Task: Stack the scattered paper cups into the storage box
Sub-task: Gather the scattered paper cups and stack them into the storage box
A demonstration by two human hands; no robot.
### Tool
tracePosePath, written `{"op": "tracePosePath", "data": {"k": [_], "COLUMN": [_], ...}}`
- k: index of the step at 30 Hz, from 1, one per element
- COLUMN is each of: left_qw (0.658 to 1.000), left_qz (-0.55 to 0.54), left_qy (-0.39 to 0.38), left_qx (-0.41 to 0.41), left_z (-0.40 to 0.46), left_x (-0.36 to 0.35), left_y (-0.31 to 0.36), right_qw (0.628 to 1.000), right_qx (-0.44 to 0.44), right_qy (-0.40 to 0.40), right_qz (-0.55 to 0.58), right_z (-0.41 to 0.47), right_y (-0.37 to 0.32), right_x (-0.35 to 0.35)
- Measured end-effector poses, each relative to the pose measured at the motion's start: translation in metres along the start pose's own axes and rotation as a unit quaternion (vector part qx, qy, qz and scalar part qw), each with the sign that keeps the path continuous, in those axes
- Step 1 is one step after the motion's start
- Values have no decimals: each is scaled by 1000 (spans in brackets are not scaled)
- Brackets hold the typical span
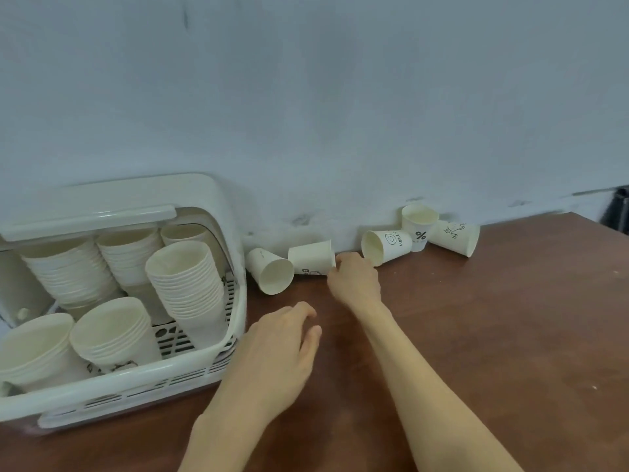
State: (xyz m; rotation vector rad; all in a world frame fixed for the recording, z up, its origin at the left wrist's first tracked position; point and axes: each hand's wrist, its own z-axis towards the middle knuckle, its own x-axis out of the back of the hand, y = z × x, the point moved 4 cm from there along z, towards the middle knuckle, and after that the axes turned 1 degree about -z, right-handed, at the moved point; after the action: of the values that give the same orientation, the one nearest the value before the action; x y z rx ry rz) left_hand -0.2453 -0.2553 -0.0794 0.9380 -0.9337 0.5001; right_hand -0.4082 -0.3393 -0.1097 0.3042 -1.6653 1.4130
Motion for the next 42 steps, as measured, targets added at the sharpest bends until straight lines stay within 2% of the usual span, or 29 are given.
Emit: {"op": "tracePosePath", "data": {"k": [4,12,17,20,26,32,35,38,42], "left_qw": [999,994,976,948,857,782,764,777,832], "left_qz": [40,93,195,299,503,607,629,619,550], "left_qy": [0,-18,-32,-71,-99,-145,-143,-114,-66], "left_qx": [23,61,95,89,53,-2,-14,-16,-34], "left_z": [-2,0,14,38,87,93,95,99,102], "left_x": [-1,-8,-14,-17,-24,-31,-31,-27,-25], "left_y": [-12,-16,-8,1,-14,-28,-35,-39,-33], "right_qw": [1000,999,997,995,989,989,989,989,988], "right_qx": [-3,-2,25,49,80,88,90,93,98], "right_qy": [-14,10,50,78,113,112,110,110,116], "right_qz": [18,41,58,49,46,40,39,34,29], "right_z": [11,11,18,20,19,16,16,15,13], "right_y": [0,1,-3,-7,-16,-18,-19,-20,-21], "right_x": [-17,-14,15,29,41,45,44,45,48]}}
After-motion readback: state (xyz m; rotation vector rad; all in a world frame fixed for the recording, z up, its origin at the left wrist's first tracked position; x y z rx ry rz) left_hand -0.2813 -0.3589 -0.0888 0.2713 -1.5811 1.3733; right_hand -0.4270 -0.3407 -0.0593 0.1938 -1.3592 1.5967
